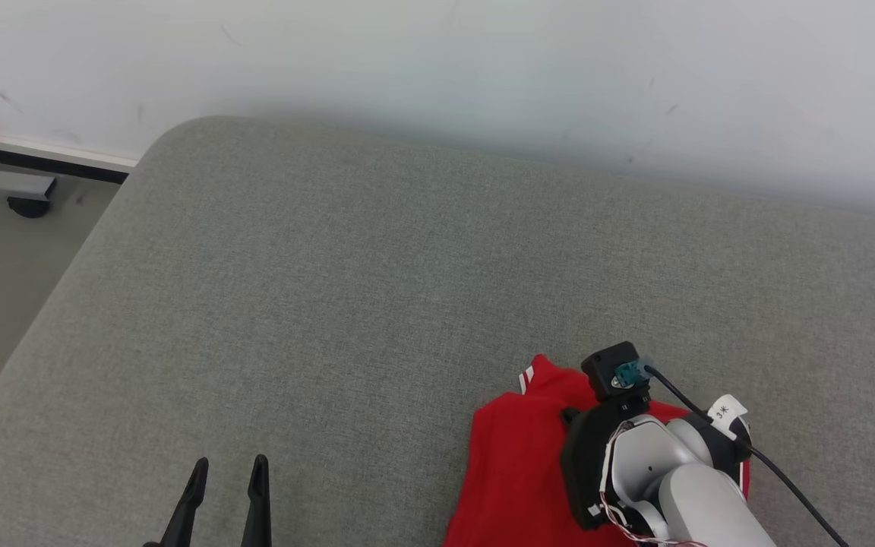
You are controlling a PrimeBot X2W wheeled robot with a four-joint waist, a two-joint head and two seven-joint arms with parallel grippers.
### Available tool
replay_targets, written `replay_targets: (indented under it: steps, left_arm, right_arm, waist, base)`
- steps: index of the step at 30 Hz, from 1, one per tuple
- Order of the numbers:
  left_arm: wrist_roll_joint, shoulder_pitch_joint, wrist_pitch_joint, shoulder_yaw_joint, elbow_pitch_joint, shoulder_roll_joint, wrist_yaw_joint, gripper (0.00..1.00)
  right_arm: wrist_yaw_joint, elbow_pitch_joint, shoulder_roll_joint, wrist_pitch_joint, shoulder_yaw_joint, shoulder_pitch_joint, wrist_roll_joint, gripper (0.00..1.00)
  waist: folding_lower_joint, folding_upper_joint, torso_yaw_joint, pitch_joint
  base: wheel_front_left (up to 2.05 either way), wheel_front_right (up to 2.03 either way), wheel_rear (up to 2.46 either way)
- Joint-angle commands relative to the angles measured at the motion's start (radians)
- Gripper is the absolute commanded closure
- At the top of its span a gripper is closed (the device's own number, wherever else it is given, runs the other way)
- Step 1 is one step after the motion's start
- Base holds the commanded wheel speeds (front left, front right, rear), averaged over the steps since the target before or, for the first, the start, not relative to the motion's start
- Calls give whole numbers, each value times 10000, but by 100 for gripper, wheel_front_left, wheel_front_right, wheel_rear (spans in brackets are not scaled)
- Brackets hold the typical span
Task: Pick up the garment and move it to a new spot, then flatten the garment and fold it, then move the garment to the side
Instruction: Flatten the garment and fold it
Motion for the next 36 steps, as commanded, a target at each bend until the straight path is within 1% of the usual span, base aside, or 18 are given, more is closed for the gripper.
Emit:
replay_targets:
  steps: [1,11,20,21,22,25,29,33,36]
  left_arm:
    - [121,-93,-29,9,-6,-31,-4,0]
    - [125,-152,-29,8,29,-40,-28,0]
    - [132,-160,-29,0,53,-66,-41,0]
    - [137,-168,-29,-1,55,-69,-42,0]
    - [143,-167,-29,6,62,-72,-43,0]
    - [155,-51,-27,101,62,-66,-23,0]
    - [194,104,-27,254,-2,-37,69,0]
    - [198,250,-29,401,20,-13,111,0]
    - [273,305,-27,488,-28,-17,174,0]
  right_arm:
    - [23,25,-2,-80,0,-161,-65,100]
    - [23,-79,-4,-798,-776,-307,-647,100]
    - [23,353,-5,-1183,-1144,-402,-1013,100]
    - [23,432,-4,-1266,-1148,-409,-959,75]
    - [23,527,1,-1322,-1149,-408,-949,0]
    - [23,581,-2,-1578,-1121,-389,-596,0]
    - [23,156,-4,-2092,-1254,-65,-73,0]
    - [23,-630,-2,-2653,-1825,602,385,0]
    - [23,-1418,-2,-3182,-2599,1284,622,0]
  waist:
    - [0,0,-10,25]
    - [0,0,61,47]
    - [0,0,160,87]
    - [0,0,172,86]
    - [0,0,175,74]
    - [0,0,98,-55]
    - [0,0,-157,-345]
    - [0,0,-523,-807]
    - [0,0,-824,-1099]
  base:
    - [0,0,0]
    - [0,0,0]
    - [0,0,0]
    - [0,0,0]
    - [0,0,0]
    - [0,0,0]
    - [0,0,0]
    - [0,0,0]
    - [0,0,0]
